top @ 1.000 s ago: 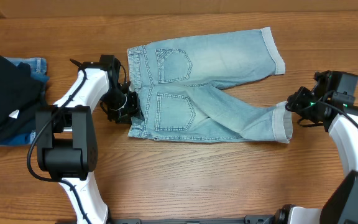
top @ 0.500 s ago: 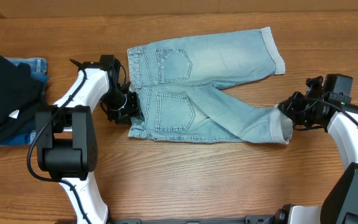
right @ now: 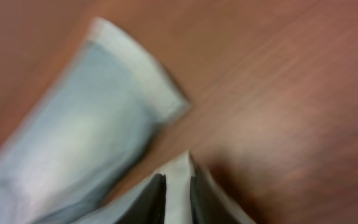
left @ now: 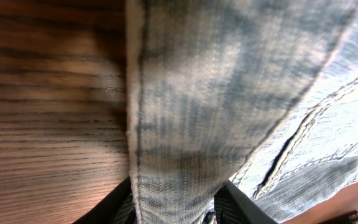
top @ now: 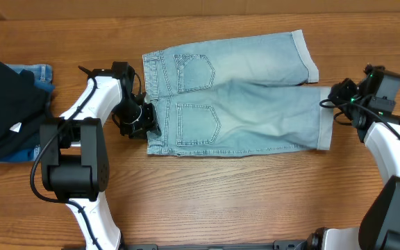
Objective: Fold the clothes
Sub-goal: 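Hold the waistband left and stretch the leg hem right to straighten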
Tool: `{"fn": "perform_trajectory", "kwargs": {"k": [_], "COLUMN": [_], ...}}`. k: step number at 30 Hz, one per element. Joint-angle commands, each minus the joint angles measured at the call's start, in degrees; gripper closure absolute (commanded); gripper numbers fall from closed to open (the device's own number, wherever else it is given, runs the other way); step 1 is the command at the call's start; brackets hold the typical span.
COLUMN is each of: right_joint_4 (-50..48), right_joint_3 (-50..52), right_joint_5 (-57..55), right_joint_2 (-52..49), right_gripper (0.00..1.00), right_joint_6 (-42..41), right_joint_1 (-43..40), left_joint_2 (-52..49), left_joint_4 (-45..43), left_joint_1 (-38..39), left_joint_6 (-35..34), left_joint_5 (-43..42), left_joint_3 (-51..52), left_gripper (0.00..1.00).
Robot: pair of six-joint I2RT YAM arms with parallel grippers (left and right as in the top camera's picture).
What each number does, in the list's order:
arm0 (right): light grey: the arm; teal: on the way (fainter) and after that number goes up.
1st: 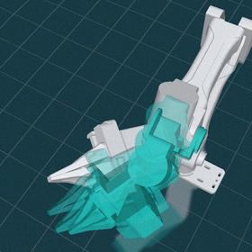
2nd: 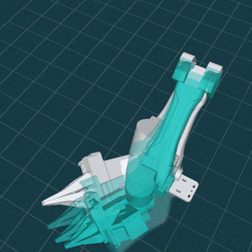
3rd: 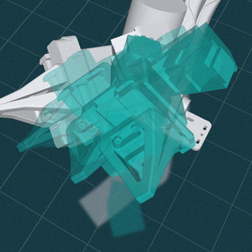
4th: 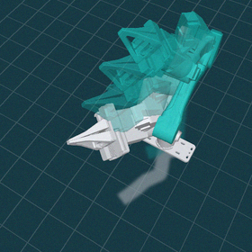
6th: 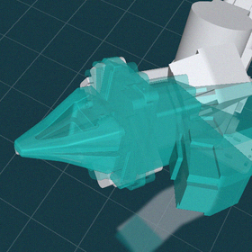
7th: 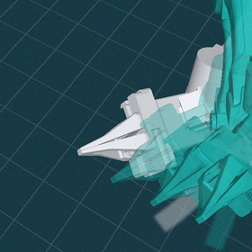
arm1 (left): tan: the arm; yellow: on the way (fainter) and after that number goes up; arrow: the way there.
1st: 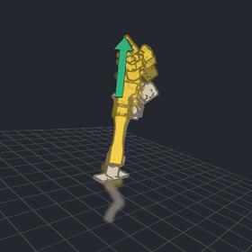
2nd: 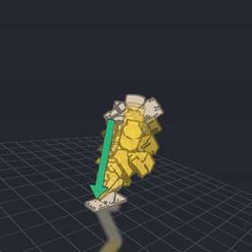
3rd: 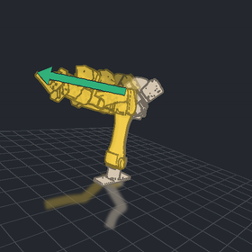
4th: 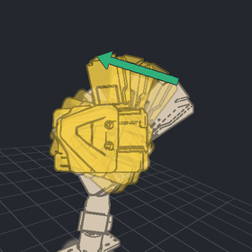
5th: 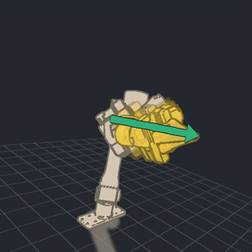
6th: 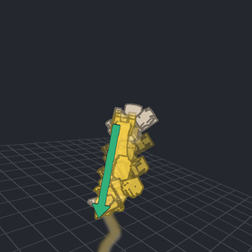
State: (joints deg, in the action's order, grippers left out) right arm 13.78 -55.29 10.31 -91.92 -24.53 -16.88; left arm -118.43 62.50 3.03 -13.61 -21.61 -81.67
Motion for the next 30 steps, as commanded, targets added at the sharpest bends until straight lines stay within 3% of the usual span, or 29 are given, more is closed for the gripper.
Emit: {"fn": "perform_trajectory", "kwargs": {"k": [1,3,9,14,16,22,30], "right_joint_4": [2.84,3.61,16.87,31.91,33.77,34.14,27.61], "right_joint_3": [-0.90,-0.90,-3.02,-2.84,-2.84,-2.05,4.59], "right_joint_5": [-10.71,-10.62,-9.31,-5.33,2.10,9.77,7.63], "right_joint_2": [-5.01,-7.02,-3.98,-2.05,-2.05,-2.05,-2.05], "right_gripper": [0.58,0.40,0.23,0.22,0.22,0.18,0.34], "right_joint_6": [-1.44,-1.40,6.91,15.63,20.85,27.85,27.78], "right_joint_1": [-1.01,-2.32,-3.45,-3.45,-3.45,-3.43,-3.45], "left_joint_2": [0.50,0.50,0.50,0.50,0.50,0.50,0.50], "left_joint_4": [0.52,0.92,1.09,0.11,-0.20,-0.87,-1.29], "left_joint_1": [0.00,0.00,0.00,0.00,0.00,0.00,0.00], "left_joint_6": [-0.09,-0.09,-0.09,0.31,0.33,0.33,0.33], "left_joint_5": [0.20,0.24,0.90,1.27,1.25,1.25,1.25], "left_joint_3": [0.09,0.09,0.09,0.09,0.09,0.09,0.09], "left_gripper": [0.59,0.59,0.60,0.59,0.59,0.59,0.59]}}
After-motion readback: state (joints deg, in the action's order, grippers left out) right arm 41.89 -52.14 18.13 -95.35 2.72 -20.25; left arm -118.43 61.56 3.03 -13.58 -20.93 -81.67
